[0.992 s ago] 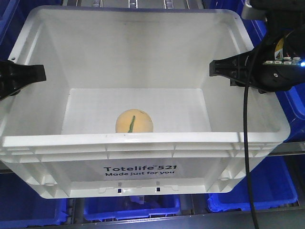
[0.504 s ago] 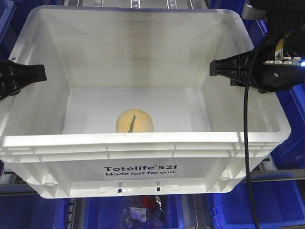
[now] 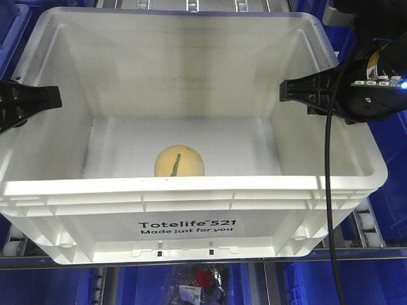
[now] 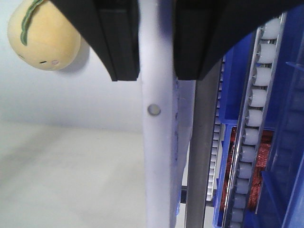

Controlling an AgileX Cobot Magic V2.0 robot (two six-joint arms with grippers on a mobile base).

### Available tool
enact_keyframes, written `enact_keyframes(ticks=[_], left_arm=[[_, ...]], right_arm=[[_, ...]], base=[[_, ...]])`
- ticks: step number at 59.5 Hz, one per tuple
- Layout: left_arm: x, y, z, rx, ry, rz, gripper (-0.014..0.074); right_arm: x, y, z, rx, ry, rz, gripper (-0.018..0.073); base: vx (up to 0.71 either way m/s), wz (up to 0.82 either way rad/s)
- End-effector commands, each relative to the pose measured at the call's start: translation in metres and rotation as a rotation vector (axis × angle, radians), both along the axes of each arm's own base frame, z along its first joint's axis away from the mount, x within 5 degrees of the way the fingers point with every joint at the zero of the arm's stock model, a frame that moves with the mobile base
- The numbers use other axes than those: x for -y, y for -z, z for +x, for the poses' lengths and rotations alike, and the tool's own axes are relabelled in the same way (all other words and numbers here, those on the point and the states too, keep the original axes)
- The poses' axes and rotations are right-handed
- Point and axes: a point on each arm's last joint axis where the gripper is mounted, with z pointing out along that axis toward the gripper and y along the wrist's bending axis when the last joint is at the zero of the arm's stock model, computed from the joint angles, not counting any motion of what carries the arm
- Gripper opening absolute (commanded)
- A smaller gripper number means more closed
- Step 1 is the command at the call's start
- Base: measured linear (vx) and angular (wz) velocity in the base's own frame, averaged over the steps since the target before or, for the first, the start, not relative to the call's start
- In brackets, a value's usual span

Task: Place moving items into box and shelve
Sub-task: 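Lower the tote with both grippers onto the roller shelf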

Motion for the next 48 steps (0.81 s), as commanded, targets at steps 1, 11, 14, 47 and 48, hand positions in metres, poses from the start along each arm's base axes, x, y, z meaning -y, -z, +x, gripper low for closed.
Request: enact_keyframes(ticks=[1, 11, 14, 47, 48], left_arm=[[0.001, -0.030, 0.000, 0.197, 0.065, -0.050, 0.0165], [0.001, -0.030, 0.000, 0.197, 0.065, -0.050, 0.0165], [0.001, -0.030, 0.000, 0.197, 0.065, -0.050, 0.0165], [0.020, -0.022, 0.032, 0.303, 0.139, 0.142, 0.0166], [0.022, -0.019, 0.036, 0.299, 0.143, 0.165, 0.0166]], right_arm=[[0.004, -0.031, 0.000, 0.173, -0.027, 0.034, 0.0083], [0.004, -0.031, 0.000, 0.173, -0.027, 0.034, 0.0083], [0.004, -0.031, 0.000, 0.173, -0.027, 0.034, 0.0083], [-0.006, -0.024, 0.023, 0.273, -0.058, -0.009, 0.0086], [-0.007, -0.021, 0.026, 0.270, -0.056, -0.015, 0.0087]], base=[[0.01, 0.00], [0.00, 0.00], [0.00, 0.00], [0.00, 0.00], [0.00, 0.00]])
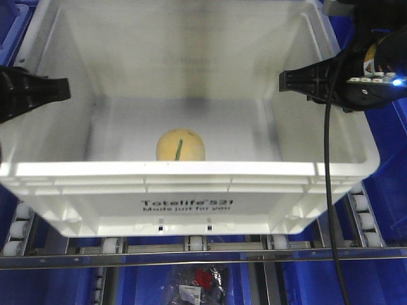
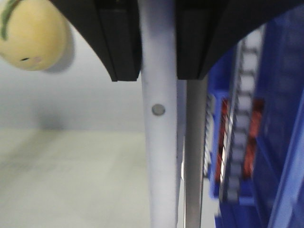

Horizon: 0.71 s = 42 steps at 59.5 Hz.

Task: Place moving items into box and shelve
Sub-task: 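Lower the tote with both grippers onto the roller shelf, then open both grippers and lift them away from the tote rims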

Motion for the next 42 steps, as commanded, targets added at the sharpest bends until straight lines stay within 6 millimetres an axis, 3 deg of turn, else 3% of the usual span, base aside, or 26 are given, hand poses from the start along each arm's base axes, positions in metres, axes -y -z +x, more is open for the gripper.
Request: enact_keyframes(ticks=[1, 13, 22, 32, 42], left_arm=[[0.015, -0.020, 0.017, 0.189, 0.115, 0.049, 0.0166], [0.034, 0.012, 0.051, 0.145, 0.109, 0.186, 0.0215], [0.041, 0.026, 0.061, 0.112, 0.115, 0.229, 0.0402], [0.037, 0.022, 0.059, 0.111, 0.090, 0.233, 0.0605], [0.019, 0.004, 0.040, 0.123, 0.019, 0.198, 0.0647]], right_arm=[[-0.005, -0.021, 0.014, 0.181, -0.041, 0.016, 0.0088], [-0.019, 0.004, 0.038, 0.166, -0.050, -0.014, 0.0186], [-0.023, 0.008, 0.042, 0.168, -0.074, -0.021, 0.0404], [-0.019, -0.005, 0.037, 0.202, -0.070, -0.016, 0.0591], [-0.007, -0.030, 0.018, 0.259, -0.065, 0.018, 0.0630]], base=[[0.00, 0.00], [0.00, 0.00], [0.00, 0.00], [0.00, 0.00], [0.00, 0.00]])
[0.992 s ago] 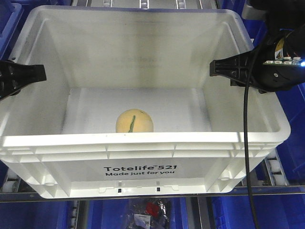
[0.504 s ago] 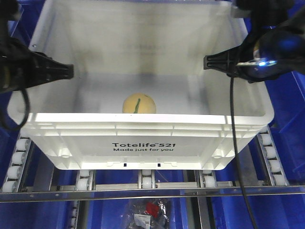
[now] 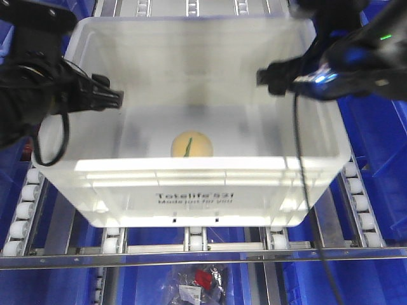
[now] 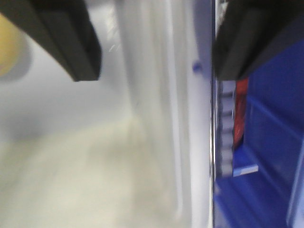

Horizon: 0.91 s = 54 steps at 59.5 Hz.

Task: Place moving items into box and shelve
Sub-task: 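Open both grippers and lift them away from the tote rims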

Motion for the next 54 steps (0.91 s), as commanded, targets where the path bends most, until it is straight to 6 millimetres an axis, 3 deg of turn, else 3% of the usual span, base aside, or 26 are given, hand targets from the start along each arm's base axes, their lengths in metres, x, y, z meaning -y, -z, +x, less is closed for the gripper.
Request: enact_keyframes(ticks=[1, 10, 19, 30, 43, 54], left_arm=[[-0.012, -0.036, -0.016, 0.106, -0.004, -0.037, 0.0646], [-0.028, -0.054, -0.047, 0.072, 0.053, -0.064, 0.0631], [-0.039, -0.063, -0.088, -0.042, 0.220, -0.086, 0.0596], [-0.056, -0.075, -0.136, -0.044, 0.419, -0.097, 0.0548], [-0.076, -0.056, -0.183, -0.021, 0.550, -0.174, 0.0511], [-0.087, -0.038, -0.200, -0.003, 0.557, -0.182, 0.0413]], right_arm=[[0.008, -0.045, -0.014, 0.179, -0.060, 0.027, 0.0629], [0.019, -0.057, -0.038, 0.145, -0.098, 0.016, 0.0599], [0.028, -0.048, -0.066, 0.092, -0.220, -0.031, 0.0554], [0.048, -0.039, -0.113, 0.095, -0.352, -0.035, 0.0501], [0.072, -0.026, -0.170, 0.131, -0.467, -0.011, 0.0456], [0.091, -0.012, -0.203, 0.157, -0.477, 0.003, 0.0377]], base=[[0.00, 0.00], [0.00, 0.00], [0.00, 0.00], [0.00, 0.00], [0.00, 0.00], [0.00, 0.00]])
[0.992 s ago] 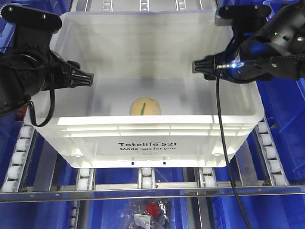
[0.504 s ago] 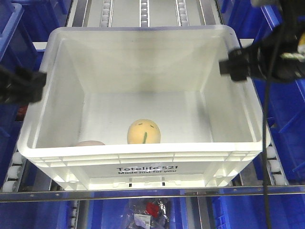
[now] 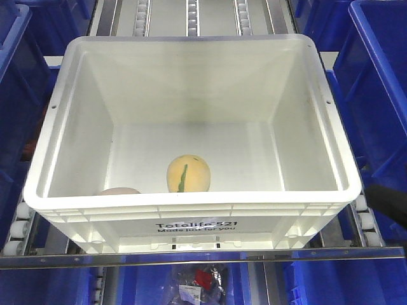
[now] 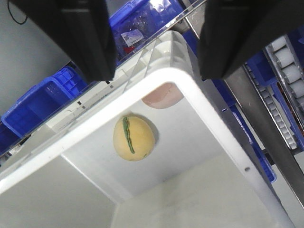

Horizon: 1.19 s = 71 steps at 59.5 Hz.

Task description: Place moving items into box and shelve

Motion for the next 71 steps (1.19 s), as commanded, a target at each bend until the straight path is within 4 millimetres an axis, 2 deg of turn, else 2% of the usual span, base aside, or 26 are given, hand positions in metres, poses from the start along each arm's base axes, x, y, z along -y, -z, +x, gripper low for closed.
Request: enact_keyframes(ticks=[1, 13, 22, 31, 42, 49, 58, 64, 71], left_arm=[[-0.001, -0.004, -0.003, 0.067, 0.011, -0.049, 0.0394], [-0.004, 0.003, -0.007, 0.045, 0.007, -0.035, 0.0179], [-0.005, 0.004, -0.007, 0.034, 0.006, -0.027, 0.0079], [-0.005, 0.004, -0.007, 0.034, 0.006, -0.027, 0.0033], [-0.005, 0.005, -0.008, 0.037, 0.006, -0.030, 0.0032], [-0.014, 0.012, -0.013, 0.086, -0.062, -0.020, 0.0036], [-0.021, 0.038, -0.012, 0.317, -0.236, -0.122, 0.0036], [-0.023, 0.066, -0.007, 0.451, -0.350, -0.195, 0.0036], [-0.025, 0.099, -0.002, 0.510, -0.454, -0.278, 0.0036]], right_arm=[[0.004, -0.006, -0.007, 0.080, -0.017, 0.028, 0.0366], [0.016, 0.003, -0.026, 0.040, -0.006, 0.012, 0.0119], [0.020, 0.009, -0.031, -0.032, 0.004, -0.028, -0.0022], [0.022, 0.012, -0.034, -0.076, 0.010, -0.053, -0.0017], [0.023, 0.014, -0.035, -0.104, 0.014, -0.067, -0.0015], [0.023, 0.014, -0.036, -0.110, 0.015, -0.072, -0.0015], [0.023, 0.015, -0.036, -0.117, 0.016, -0.075, -0.0015], [0.024, 0.015, -0.036, -0.119, 0.016, -0.076, -0.0015], [0.024, 0.015, -0.036, -0.119, 0.016, -0.076, -0.0015]], base=[[0.00, 0.00], [0.00, 0.00], [0.00, 0.00], [0.00, 0.00], [0.00, 0.00], [0.00, 0.00], [0.00, 0.00], [0.00, 0.00], [0.00, 0.00]])
